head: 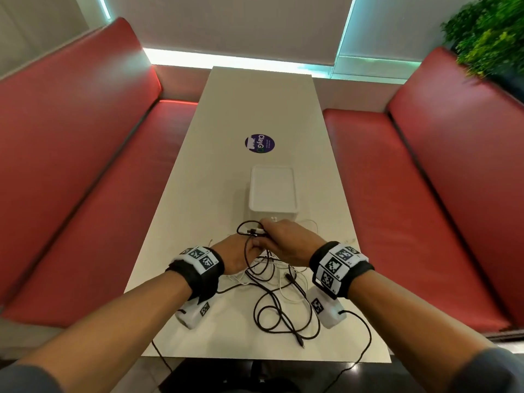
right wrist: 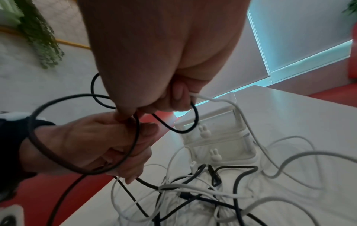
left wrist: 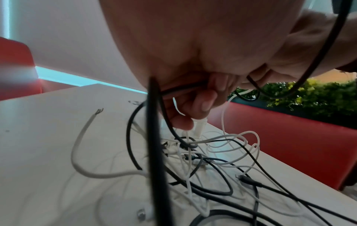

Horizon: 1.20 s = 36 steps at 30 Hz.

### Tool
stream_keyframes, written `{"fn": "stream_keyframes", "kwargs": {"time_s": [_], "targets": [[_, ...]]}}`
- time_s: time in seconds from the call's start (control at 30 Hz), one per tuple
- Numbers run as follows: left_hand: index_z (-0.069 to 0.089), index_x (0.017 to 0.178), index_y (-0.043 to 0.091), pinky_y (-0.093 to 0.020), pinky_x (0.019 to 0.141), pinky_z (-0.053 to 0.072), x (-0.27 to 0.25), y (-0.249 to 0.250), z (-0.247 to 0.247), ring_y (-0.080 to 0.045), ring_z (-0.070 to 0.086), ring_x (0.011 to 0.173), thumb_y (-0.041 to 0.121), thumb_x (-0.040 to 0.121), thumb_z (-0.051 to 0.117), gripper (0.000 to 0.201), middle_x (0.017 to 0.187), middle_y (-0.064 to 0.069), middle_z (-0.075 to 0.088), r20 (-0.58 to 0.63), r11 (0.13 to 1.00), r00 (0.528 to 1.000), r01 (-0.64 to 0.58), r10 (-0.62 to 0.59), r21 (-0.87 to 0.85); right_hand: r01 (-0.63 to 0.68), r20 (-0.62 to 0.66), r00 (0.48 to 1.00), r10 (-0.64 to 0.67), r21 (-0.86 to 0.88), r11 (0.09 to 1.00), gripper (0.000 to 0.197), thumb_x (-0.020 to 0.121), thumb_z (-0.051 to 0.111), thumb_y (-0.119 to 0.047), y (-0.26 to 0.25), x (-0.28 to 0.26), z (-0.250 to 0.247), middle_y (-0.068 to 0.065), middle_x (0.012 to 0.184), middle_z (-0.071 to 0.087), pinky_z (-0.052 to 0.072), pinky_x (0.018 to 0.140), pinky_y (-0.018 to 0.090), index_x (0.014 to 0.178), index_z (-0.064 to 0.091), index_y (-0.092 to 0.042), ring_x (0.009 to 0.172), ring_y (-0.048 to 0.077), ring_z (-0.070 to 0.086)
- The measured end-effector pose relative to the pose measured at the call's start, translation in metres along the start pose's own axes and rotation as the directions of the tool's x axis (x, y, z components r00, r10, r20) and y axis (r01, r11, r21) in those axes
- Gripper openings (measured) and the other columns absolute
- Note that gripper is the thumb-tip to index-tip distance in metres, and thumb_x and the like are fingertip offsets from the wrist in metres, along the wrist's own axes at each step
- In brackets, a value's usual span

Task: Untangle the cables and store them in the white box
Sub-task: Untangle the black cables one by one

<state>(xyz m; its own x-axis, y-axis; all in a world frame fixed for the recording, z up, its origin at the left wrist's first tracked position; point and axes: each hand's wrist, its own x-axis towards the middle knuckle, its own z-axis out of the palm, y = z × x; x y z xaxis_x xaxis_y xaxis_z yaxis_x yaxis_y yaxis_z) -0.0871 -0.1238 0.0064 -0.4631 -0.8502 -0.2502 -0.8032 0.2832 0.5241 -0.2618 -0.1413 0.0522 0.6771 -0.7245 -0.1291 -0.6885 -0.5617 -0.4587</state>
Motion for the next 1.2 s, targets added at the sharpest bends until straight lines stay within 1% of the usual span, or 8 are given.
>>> {"fn": "stream_keyframes", "kwargs": {"time_s": [0.13, 0.2, 0.37, 0.57, 0.73, 0.9, 1.07, 1.2], "targets": [[0.055, 0.085, 0.017, -0.034, 0.066, 0.044, 0.000, 0.002, -0.001, -0.018, 0.053, 0.068, 0.030, 0.104, 0.038, 0.029, 0.076, 0.000, 0.059, -0.021, 0.993, 0.999, -0.052, 0.050, -0.103, 0.027, -0.079, 0.997, -0.017, 0.133, 0.991, 0.019, 0.105, 0.046, -0.030, -0.001, -0.004, 0.004, 0.007, 0.091, 0.068, 0.046, 0.070, 0.035, 0.105, 0.054, -0.012, 0.080, 0.026, 0.062], [0.047, 0.077, 0.023, -0.030, 0.060, 0.037, -0.001, 0.003, -0.002, -0.013, 0.043, 0.061, 0.041, 0.106, 0.034, 0.037, 0.069, 0.003, 0.051, -0.072, 0.982, 0.997, -0.023, 0.010, -0.189, -0.052, -0.183, 0.978, 0.102, 0.263, 0.963, 0.015, 0.106, 0.045, -0.029, -0.003, -0.003, -0.004, 0.004, 0.086, 0.066, 0.046, 0.068, 0.035, 0.100, 0.051, -0.016, 0.075, 0.024, 0.062], [0.039, 0.077, 0.029, -0.030, 0.060, 0.037, -0.011, -0.025, 0.004, -0.014, 0.045, 0.062, 0.050, 0.103, 0.036, 0.034, 0.071, 0.004, 0.054, -0.170, 0.968, 0.980, 0.056, -0.099, -0.244, -0.190, -0.423, 0.795, 0.435, 0.507, 0.841, 0.027, 0.106, 0.045, -0.028, 0.017, -0.010, -0.060, -0.007, 0.071, 0.052, 0.033, 0.055, 0.028, 0.080, 0.048, -0.022, 0.059, 0.010, 0.044], [0.047, 0.076, 0.027, -0.029, 0.067, 0.045, -0.008, -0.014, 0.001, -0.004, 0.056, 0.064, 0.041, 0.106, 0.029, 0.038, 0.072, 0.006, 0.060, -0.224, 0.965, 0.972, 0.010, -0.071, -0.264, -0.243, -0.095, 0.959, 0.265, 0.198, 0.950, 0.024, 0.103, 0.047, -0.033, 0.026, -0.014, -0.030, -0.001, 0.075, 0.063, 0.043, 0.057, 0.032, 0.089, 0.056, -0.016, 0.063, 0.018, 0.057], [0.052, 0.079, 0.027, -0.031, 0.067, 0.049, -0.008, 0.001, -0.003, -0.012, 0.056, 0.063, 0.038, 0.107, 0.032, 0.036, 0.071, 0.003, 0.062, -0.207, 0.953, 0.978, -0.041, -0.023, -0.300, -0.114, -0.054, 0.990, 0.129, 0.218, 0.969, 0.024, 0.106, 0.045, -0.036, 0.010, -0.008, -0.001, -0.005, 0.078, 0.060, 0.038, 0.058, 0.022, 0.093, 0.054, -0.017, 0.065, 0.007, 0.053], [0.058, 0.092, 0.014, -0.039, 0.069, 0.049, -0.012, 0.001, -0.007, -0.028, 0.060, 0.071, 0.031, 0.107, 0.031, 0.035, 0.078, -0.007, 0.065, -0.088, 0.989, 0.996, 0.007, -0.020, -0.150, -0.063, -0.050, 0.996, 0.069, 0.125, 0.990, 0.029, 0.104, 0.048, -0.039, 0.014, -0.005, 0.007, 0.003, 0.089, 0.067, 0.045, 0.066, 0.031, 0.105, 0.056, -0.011, 0.075, 0.018, 0.059], [0.048, 0.079, 0.027, -0.035, 0.070, 0.047, -0.008, 0.004, -0.004, -0.018, 0.055, 0.069, 0.034, 0.107, 0.032, 0.033, 0.080, -0.001, 0.062, -0.085, 0.992, 0.996, -0.026, 0.015, -0.125, -0.004, -0.167, 0.986, 0.021, 0.104, 0.995, 0.023, 0.106, 0.043, -0.027, 0.004, -0.002, -0.001, 0.010, 0.088, 0.069, 0.046, 0.066, 0.036, 0.105, 0.058, -0.009, 0.071, 0.022, 0.058], [0.053, 0.093, 0.013, -0.040, 0.081, 0.047, -0.003, -0.017, 0.003, -0.025, 0.057, 0.083, 0.034, 0.106, 0.037, 0.029, 0.091, -0.003, 0.060, -0.115, 0.993, 0.991, 0.048, -0.061, -0.107, -0.126, -0.439, 0.846, 0.303, 0.387, 0.913, 0.023, 0.107, 0.042, -0.029, 0.003, 0.006, -0.039, 0.005, 0.089, 0.068, 0.048, 0.067, 0.035, 0.099, 0.058, -0.014, 0.074, 0.022, 0.060]]}}
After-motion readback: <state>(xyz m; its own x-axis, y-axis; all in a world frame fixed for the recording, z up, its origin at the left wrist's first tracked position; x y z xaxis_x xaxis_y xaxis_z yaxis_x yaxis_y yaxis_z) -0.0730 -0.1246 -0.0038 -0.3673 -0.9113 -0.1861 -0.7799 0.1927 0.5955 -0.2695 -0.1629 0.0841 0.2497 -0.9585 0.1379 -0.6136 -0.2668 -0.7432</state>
